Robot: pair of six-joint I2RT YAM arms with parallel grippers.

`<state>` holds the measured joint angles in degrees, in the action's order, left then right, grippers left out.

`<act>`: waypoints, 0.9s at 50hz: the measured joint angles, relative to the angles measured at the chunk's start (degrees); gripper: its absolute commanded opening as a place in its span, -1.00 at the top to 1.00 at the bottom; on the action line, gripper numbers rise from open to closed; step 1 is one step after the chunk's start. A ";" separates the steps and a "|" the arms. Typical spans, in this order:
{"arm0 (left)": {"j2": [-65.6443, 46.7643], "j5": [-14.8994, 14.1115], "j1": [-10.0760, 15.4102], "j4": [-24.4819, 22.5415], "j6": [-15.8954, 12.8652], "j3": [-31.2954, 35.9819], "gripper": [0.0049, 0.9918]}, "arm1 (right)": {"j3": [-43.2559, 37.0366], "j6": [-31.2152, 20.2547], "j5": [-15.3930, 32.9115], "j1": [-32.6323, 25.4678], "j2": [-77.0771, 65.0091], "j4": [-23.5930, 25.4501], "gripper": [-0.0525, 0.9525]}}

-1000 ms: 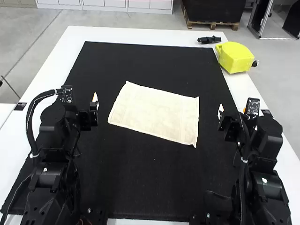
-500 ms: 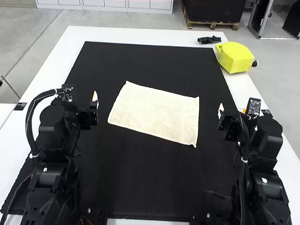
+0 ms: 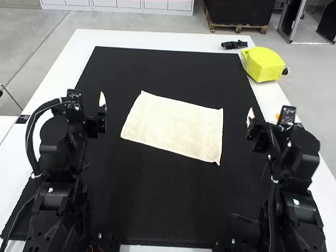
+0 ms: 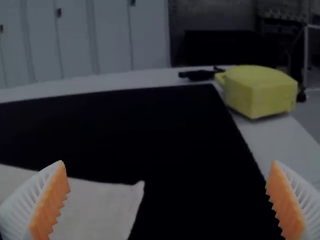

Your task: Fold the towel.

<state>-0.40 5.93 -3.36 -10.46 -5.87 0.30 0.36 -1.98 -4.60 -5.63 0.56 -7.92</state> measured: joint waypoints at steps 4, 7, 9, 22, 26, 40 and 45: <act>0.00 2.08 0.00 -3.26 -1.16 0.00 -0.95 | 0.00 -0.59 0.92 -0.02 0.00 -3.54 -0.92; -0.02 3.32 0.00 -4.94 -2.23 0.02 -0.95 | 0.00 -1.64 1.44 0.00 0.00 -5.11 -0.92; 0.00 4.42 -0.02 -6.03 -2.97 0.02 -0.95 | 0.00 -2.64 1.99 0.00 0.00 -5.55 -0.92; -0.02 9.42 -0.02 -6.05 -9.55 0.00 -0.95 | 0.00 -7.80 3.39 -1.44 0.00 -6.08 -0.92; 0.00 9.94 -0.02 -2.99 -11.91 0.02 -0.96 | 0.00 -11.15 3.21 -2.34 0.00 -5.27 -0.92; 0.00 8.74 0.79 2.67 -20.20 0.02 -0.96 | 0.00 -24.11 1.40 -2.54 0.00 -6.43 -0.92; -0.02 6.27 1.60 6.43 -23.71 0.00 -0.96 | 0.00 -28.87 -0.57 -2.54 0.00 -4.68 -0.92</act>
<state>-0.43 12.21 -1.76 -4.03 -29.58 0.30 0.36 -30.85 -5.17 -8.16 0.56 -12.60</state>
